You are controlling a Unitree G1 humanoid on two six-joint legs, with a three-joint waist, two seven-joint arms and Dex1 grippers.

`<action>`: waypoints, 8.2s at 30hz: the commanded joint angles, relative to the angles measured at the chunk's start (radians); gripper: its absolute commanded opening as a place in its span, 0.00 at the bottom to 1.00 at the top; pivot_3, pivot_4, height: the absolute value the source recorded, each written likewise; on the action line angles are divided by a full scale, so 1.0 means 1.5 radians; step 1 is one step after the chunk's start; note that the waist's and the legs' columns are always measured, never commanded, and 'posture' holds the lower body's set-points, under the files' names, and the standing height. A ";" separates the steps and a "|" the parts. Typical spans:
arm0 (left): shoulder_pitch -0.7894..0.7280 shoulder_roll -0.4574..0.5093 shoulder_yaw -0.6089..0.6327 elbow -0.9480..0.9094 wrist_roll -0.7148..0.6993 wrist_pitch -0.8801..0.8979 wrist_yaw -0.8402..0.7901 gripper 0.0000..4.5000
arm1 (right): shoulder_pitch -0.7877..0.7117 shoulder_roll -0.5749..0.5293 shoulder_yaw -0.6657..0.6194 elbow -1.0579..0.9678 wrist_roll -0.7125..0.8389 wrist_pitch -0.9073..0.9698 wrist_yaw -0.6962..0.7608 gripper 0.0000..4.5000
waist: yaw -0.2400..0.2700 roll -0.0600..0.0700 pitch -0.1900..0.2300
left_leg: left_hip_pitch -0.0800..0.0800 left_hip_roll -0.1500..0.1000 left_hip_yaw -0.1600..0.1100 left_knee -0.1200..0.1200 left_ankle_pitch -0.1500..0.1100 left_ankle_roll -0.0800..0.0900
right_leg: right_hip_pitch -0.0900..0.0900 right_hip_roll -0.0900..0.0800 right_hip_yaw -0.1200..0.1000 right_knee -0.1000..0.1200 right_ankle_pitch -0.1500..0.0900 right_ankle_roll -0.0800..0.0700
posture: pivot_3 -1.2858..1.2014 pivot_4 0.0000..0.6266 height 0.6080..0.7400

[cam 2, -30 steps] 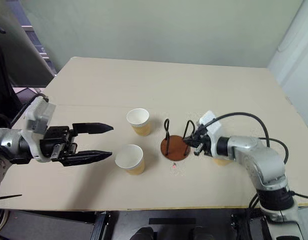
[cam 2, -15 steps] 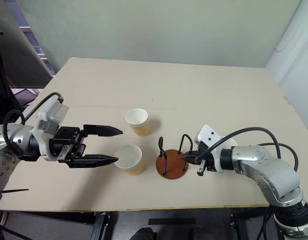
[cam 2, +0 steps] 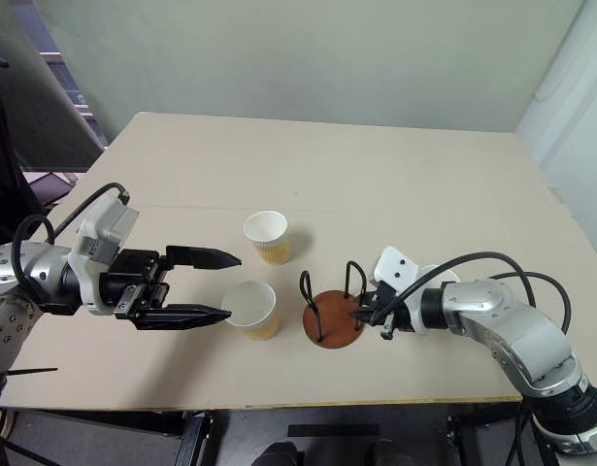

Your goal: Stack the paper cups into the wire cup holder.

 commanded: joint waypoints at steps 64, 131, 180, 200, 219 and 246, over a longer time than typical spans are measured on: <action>0.038 0.028 0.099 -0.017 0.032 -0.024 0.019 1.00 | -0.338 -0.069 -0.069 0.088 0.106 -0.073 0.267 0.01 | -0.008 0.001 0.001 | 0.001 0.000 0.004 0.000 -0.001 0.001 | -0.001 0.004 0.003 0.000 0.000 0.000 | 0.52 0.24 1.00; -0.194 -0.046 -0.232 0.194 0.328 -0.142 -0.046 1.00 | 0.009 -0.188 -0.476 0.010 0.461 -0.075 0.161 0.99 | 0.001 0.001 0.000 | -0.001 -0.001 0.002 0.001 -0.001 0.001 | -0.001 0.001 0.002 0.000 0.000 -0.001 | 0.52 0.24 1.00; -0.624 -0.263 -0.336 0.393 0.213 -0.257 -0.194 0.01 | 0.055 -0.256 -0.492 0.006 0.429 -0.135 0.153 1.00 | 0.013 0.001 0.000 | -0.007 -0.001 0.002 0.006 -0.002 0.004 | -0.001 0.000 0.003 -0.002 0.004 0.007 | 0.52 0.24 1.00; -0.635 -0.304 -0.505 0.440 0.277 -0.384 -0.194 0.01 | 0.127 -0.276 -0.572 -0.038 0.462 -0.109 0.108 1.00 | 0.013 0.001 0.000 | -0.005 -0.003 0.013 0.015 -0.007 0.012 | 0.001 0.001 0.016 -0.004 0.003 0.018 | 0.52 0.24 1.00; -0.646 -0.336 -0.558 0.478 0.293 -0.435 -0.194 0.29 | 0.145 -0.278 -0.574 -0.049 0.461 -0.114 0.099 1.00 | 0.013 0.001 0.000 | -0.006 -0.008 0.013 0.017 -0.008 0.014 | 0.001 -0.001 0.017 -0.004 0.003 0.020 | 0.52 0.24 1.00; -0.748 -0.307 -0.398 1.016 0.660 -0.579 0.094 0.77 | 0.132 -0.275 -0.509 -0.015 0.399 -0.161 0.151 1.00 | 0.016 0.002 0.001 | -0.009 -0.013 0.008 0.019 -0.009 0.019 | -0.001 -0.009 0.017 -0.005 0.002 0.023 | 0.52 0.24 1.00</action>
